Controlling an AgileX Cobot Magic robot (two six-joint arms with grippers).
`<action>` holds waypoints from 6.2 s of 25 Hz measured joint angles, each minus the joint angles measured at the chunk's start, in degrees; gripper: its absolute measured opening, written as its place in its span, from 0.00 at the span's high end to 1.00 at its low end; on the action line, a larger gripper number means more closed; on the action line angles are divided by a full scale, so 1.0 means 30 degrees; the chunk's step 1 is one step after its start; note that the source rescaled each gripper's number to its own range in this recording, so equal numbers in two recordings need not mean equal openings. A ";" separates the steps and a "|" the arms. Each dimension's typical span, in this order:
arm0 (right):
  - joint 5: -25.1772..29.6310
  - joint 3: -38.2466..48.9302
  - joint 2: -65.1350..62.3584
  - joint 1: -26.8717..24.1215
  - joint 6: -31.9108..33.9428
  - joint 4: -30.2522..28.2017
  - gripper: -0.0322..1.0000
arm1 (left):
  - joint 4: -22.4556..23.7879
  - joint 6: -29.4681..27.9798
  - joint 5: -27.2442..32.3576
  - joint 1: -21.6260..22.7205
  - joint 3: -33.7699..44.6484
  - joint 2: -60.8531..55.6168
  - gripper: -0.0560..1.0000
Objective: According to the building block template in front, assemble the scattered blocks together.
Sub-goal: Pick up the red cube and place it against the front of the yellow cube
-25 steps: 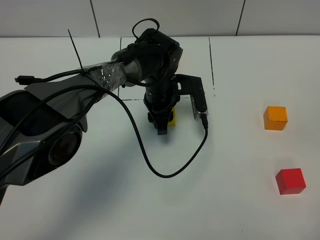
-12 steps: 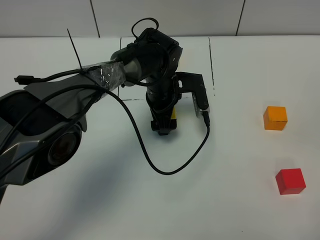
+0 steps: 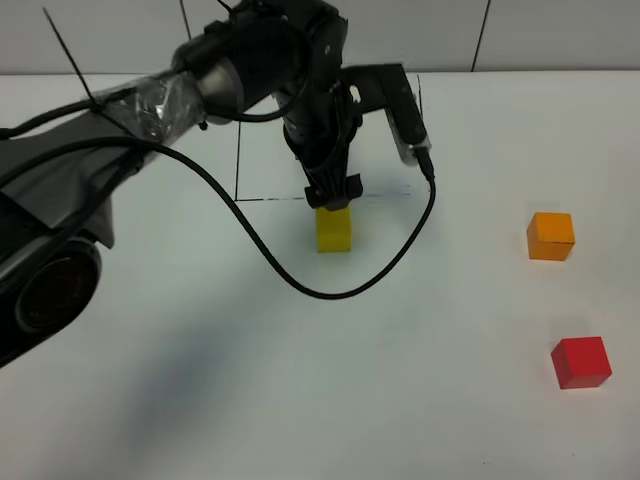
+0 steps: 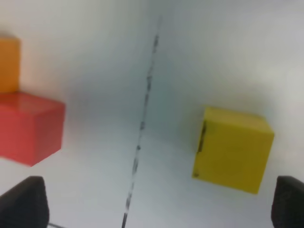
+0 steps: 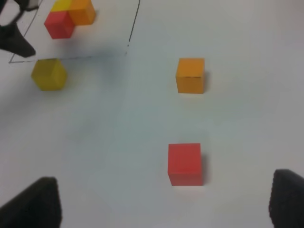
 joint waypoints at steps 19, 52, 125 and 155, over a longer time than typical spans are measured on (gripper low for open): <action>0.0000 0.0000 0.0000 0.0000 0.0000 0.0004 0.20 | -0.3232 -0.7680 -0.4584 1.2437 1.0624 -0.9648 0.06; 0.0000 0.0000 0.0000 0.0000 -0.0017 0.0004 0.20 | -0.2122 -1.3900 0.0086 1.1553 2.9014 -3.9407 0.10; -0.2146 -0.3739 1.3562 0.0000 -0.0073 -0.0510 0.12 | -0.2736 -1.3006 0.0391 1.1454 2.9499 -4.3585 0.33; -0.5815 -1.3313 3.4381 0.0000 -0.0322 -0.0669 0.09 | -0.2736 -1.3006 0.0416 1.1454 2.9499 -4.3591 0.33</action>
